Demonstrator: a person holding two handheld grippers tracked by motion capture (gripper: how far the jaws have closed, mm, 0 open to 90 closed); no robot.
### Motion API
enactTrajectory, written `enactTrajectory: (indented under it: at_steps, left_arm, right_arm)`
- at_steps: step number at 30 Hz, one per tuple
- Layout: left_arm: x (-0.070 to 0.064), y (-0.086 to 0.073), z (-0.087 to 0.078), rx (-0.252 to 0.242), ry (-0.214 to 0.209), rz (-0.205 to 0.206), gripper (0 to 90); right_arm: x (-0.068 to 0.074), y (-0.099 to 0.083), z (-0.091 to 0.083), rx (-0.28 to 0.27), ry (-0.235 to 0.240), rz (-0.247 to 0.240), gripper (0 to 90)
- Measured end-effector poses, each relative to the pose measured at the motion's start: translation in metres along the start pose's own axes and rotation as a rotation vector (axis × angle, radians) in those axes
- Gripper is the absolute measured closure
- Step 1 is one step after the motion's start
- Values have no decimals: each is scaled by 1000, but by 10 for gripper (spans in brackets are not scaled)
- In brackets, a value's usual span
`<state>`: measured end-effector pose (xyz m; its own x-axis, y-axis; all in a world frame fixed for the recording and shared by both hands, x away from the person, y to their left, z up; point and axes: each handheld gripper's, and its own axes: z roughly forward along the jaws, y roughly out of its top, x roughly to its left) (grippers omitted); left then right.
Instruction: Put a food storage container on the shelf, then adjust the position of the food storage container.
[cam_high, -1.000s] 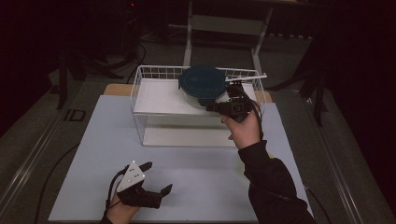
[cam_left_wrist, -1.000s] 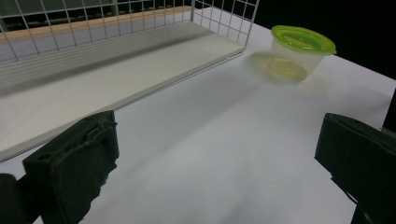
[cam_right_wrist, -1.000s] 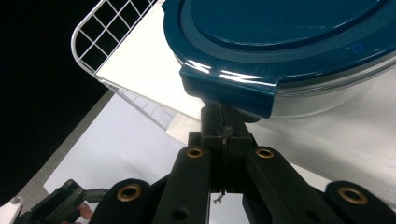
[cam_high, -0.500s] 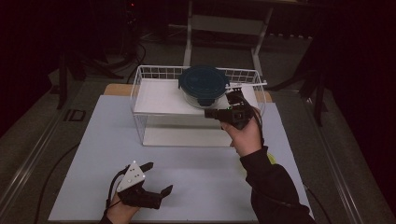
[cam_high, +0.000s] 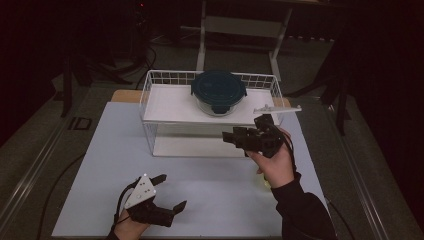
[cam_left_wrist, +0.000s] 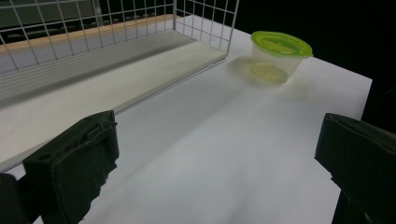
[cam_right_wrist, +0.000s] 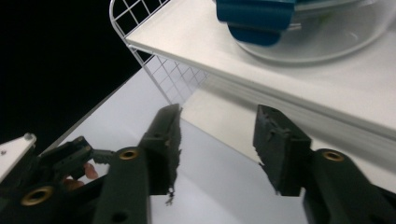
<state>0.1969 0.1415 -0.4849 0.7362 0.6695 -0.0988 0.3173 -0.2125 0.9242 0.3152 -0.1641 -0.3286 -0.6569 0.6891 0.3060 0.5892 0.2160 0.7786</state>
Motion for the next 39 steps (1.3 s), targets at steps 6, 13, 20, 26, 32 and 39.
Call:
enactTrajectory:
  at_steps: [6,13,20,26,32,39]
  left_arm:
    - [1,0,-1,2,0,0,0]
    - [2,-1,1,7,-4,-4,0]
    - [2,-1,1,6,-8,-5,0]
    - [2,-2,1,9,-11,-5,0]
    - [1,-1,1,8,-15,-2,0]
    - [1,-2,1,0,-13,0,0]
  right_arm:
    - [-13,-19,-9,-46,58,-8,207]
    - [-29,-40,-18,-110,22,-54,201]
    - [-38,-60,-35,-150,-18,-89,148]
    - [-52,-78,-48,-142,-5,-81,137]
    - [-67,-93,-56,-144,-33,-71,135]
    - [-87,-107,-65,-152,-75,-45,136]
